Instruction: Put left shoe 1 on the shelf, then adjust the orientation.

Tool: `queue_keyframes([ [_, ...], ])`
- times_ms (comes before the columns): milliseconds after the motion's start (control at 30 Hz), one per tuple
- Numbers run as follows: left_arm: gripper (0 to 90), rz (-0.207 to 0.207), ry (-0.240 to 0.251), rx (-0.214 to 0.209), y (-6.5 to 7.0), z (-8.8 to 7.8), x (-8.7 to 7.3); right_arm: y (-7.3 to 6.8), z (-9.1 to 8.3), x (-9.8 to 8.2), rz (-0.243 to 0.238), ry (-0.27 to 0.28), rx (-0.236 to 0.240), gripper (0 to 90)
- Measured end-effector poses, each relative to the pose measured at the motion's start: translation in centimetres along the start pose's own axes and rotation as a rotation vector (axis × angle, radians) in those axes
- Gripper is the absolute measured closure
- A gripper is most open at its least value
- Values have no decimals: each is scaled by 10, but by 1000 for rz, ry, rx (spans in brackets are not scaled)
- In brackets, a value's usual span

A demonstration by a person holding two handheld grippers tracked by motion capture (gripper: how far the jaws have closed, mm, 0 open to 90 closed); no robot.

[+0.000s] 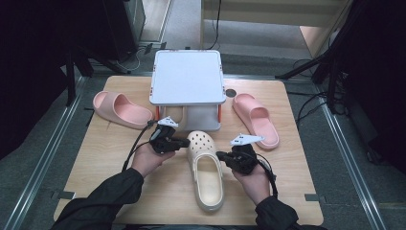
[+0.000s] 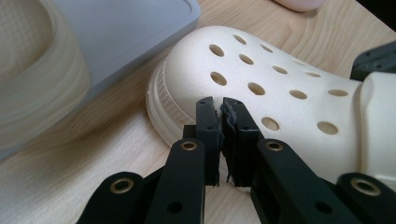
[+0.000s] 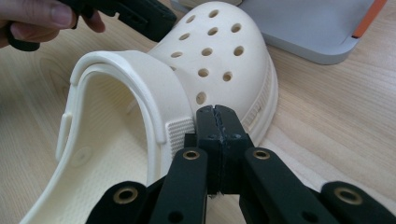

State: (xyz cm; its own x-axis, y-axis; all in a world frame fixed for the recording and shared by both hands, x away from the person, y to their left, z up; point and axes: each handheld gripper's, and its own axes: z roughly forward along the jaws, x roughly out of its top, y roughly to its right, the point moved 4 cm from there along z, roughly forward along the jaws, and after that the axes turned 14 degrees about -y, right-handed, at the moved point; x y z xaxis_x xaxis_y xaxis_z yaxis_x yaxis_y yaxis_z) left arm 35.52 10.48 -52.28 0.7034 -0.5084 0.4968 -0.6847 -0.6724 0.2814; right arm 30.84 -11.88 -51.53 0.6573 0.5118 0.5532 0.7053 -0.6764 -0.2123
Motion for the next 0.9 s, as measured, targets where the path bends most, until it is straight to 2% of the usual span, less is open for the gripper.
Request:
queue_keyframes([
  [133, 847, 1, -10, -14, -2, 1, 3, 0, -1, -3, 13, 10, -7, 896],
  [200, 841, -9, -8, -28, -4, 1, 4, 1, -5, -3, 17, 28, -8, 890],
  [300, 844, -16, -10, -28, -5, -2, 3, 1, -12, -2, 16, 58, -1, 872],
  [400, 865, -4, -8, -30, -3, -13, 5, -4, -22, -3, 4, 87, 0, 819],
  [567, 857, -7, 9, -60, -3, -30, 6, -11, -31, -7, -7, 90, -10, 798],
  [633, 858, -10, 21, -63, -4, -37, 8, -15, -36, -7, -11, 108, -6, 790],
  [767, 861, -13, 24, -69, -8, -48, 10, -21, -41, -11, 5, 111, 8, 750],
  [800, 860, -11, 28, -74, -10, -54, 11, -24, -41, -14, 12, 103, 14, 730],
  [900, 853, -11, 32, -89, -11, -59, 12, -28, -41, -18, 26, 91, 22, 687],
])
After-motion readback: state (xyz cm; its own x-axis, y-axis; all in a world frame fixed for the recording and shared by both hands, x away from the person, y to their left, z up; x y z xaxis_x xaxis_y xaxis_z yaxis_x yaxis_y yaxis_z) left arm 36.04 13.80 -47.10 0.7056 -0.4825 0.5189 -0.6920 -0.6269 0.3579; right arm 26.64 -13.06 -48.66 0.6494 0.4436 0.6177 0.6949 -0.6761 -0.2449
